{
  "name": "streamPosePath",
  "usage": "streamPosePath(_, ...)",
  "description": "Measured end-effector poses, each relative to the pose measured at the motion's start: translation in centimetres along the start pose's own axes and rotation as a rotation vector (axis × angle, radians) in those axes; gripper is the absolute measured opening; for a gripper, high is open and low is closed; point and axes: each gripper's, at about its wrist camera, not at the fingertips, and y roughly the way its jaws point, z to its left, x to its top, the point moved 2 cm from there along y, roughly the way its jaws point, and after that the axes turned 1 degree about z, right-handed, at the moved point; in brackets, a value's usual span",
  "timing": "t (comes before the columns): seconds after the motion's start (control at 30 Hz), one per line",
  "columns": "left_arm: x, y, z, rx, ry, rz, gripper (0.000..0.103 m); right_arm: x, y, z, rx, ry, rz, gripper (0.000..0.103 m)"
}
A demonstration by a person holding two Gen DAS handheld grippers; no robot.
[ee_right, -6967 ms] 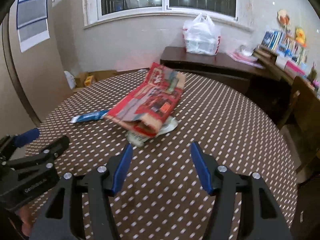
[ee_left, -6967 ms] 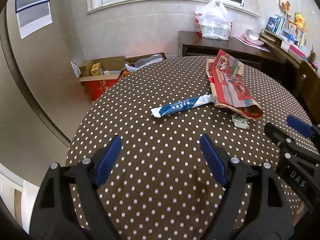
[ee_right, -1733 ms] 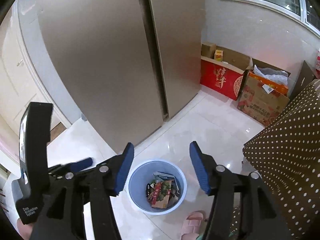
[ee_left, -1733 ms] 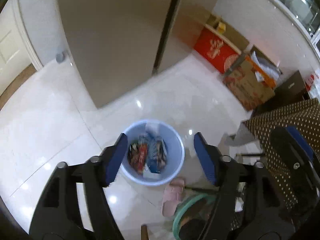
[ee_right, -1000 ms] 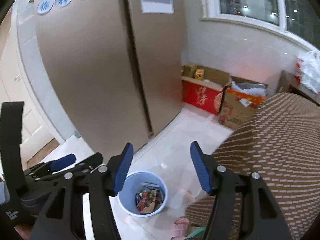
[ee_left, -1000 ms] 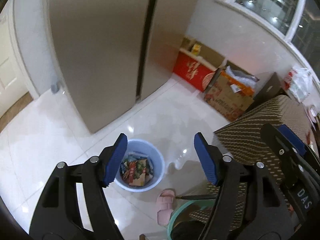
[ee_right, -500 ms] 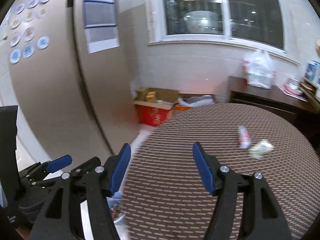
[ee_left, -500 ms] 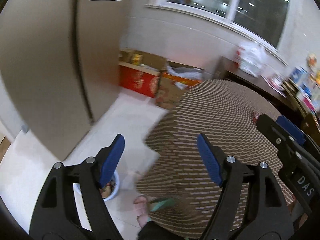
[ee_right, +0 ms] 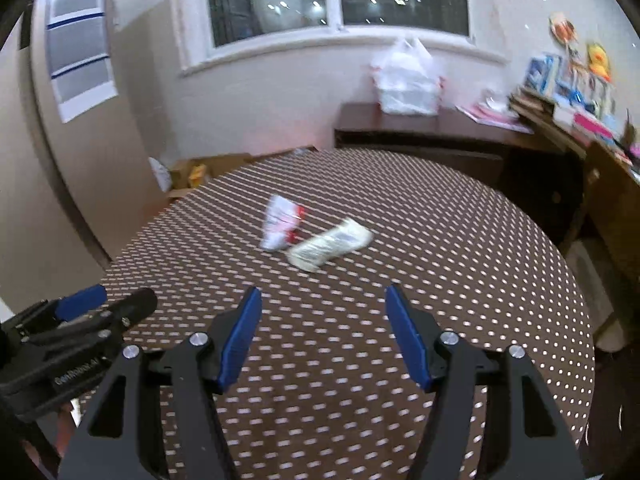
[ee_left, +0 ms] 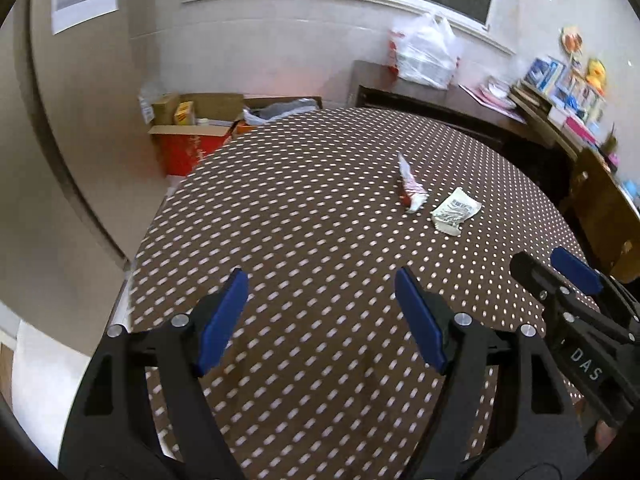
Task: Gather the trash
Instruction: 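Move both open tools back to the table, then grasp the white wrapper with right tool while left tool grasps the red-white snack wrapper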
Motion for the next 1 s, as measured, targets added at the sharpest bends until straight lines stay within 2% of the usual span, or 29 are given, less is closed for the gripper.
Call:
streamPosePath(0.27, 3.5, 5.3, -3.5, -0.031, 0.06, 0.037, 0.075, 0.8, 5.0, -2.4, -0.033, 0.086, 0.077, 0.064)
streamPosePath(0.47, 5.7, 8.3, -5.6, -0.048, 0.07, 0.053, 0.074, 2.4, 7.6, -4.0, -0.064, 0.147, 0.099, 0.064)
streamPosePath(0.6, 6.7, 10.5, -6.6, -0.05, 0.087, 0.101, 0.074, 3.4, 8.5, -5.0, -0.068, 0.175, 0.102, 0.064)
streamPosePath(0.7, 7.0, 12.0, -6.7, -0.071, 0.084, 0.147, 0.062, 3.9, 9.0, -5.2, -0.046, 0.185, 0.113, 0.064)
streamPosePath(0.77, 7.3, 12.0, -6.6, -0.081, 0.08, 0.142, 0.033, 4.1, 9.4, -4.8, -0.03, 0.181, 0.122, 0.064)
streamPosePath(0.8, 7.4, 12.1, -6.4, -0.102, 0.072, 0.154, 0.025, 4.1, 9.5, -4.5, -0.024, 0.179, 0.126, 0.064)
streamPosePath(0.9, 7.5, 11.9, -4.7, -0.138, 0.006, 0.168, 0.024, 4.3, 9.7, -3.4, -0.006, 0.166, 0.135, 0.064)
streamPosePath(1.0, 7.3, 10.9, -2.7, -0.11, -0.02, 0.141, 0.024, 4.5, 10.1, -1.8, 0.001, 0.14, 0.143, 0.064)
